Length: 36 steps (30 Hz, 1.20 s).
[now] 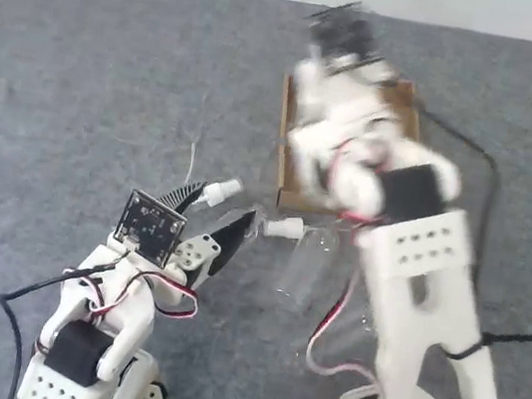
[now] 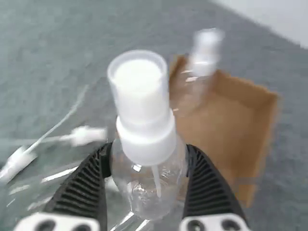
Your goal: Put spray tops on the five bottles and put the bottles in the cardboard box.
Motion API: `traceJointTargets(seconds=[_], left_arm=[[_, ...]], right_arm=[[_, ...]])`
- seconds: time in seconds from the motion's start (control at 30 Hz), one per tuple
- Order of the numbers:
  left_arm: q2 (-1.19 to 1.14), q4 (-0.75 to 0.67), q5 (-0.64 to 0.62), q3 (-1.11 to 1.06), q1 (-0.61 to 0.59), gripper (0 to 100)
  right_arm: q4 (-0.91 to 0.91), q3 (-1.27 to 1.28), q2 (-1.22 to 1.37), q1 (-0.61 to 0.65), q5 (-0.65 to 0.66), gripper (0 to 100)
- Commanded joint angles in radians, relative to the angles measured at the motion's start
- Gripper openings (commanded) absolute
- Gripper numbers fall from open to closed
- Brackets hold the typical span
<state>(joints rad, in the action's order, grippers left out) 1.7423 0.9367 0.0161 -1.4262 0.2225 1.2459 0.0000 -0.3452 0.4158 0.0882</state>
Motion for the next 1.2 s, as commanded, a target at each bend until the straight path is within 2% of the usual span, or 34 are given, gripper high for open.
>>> traceJointTargets(seconds=[0.0,0.23,0.37,0.6,0.9,1.07,1.17], left_arm=[[0.015,-0.041,0.008,0.007,-0.066,17],[0.012,-0.101,0.006,-0.015,-0.14,0],[0.012,-0.15,0.006,-0.048,-0.158,1],[0.011,-0.153,0.006,-0.053,-0.157,1],[0.011,-0.15,0.006,-0.053,-0.157,1],[0.011,-0.152,0.006,-0.053,-0.157,1],[0.011,-0.15,0.006,-0.053,-0.157,1]], right_arm=[[-0.151,-0.04,-0.019,-0.189,0.017,0.6],[-0.398,-0.037,0.176,-0.286,0.012,0.6],[-0.561,-0.04,0.277,-0.321,0.02,0.7],[-0.645,-0.041,0.426,-0.326,0.017,0.7],[-0.932,-0.043,0.595,-0.321,0.009,0.6],[-0.986,-0.043,0.645,-0.32,-0.104,0.6],[-1.006,-0.043,0.671,-0.32,-0.107,0.6]])
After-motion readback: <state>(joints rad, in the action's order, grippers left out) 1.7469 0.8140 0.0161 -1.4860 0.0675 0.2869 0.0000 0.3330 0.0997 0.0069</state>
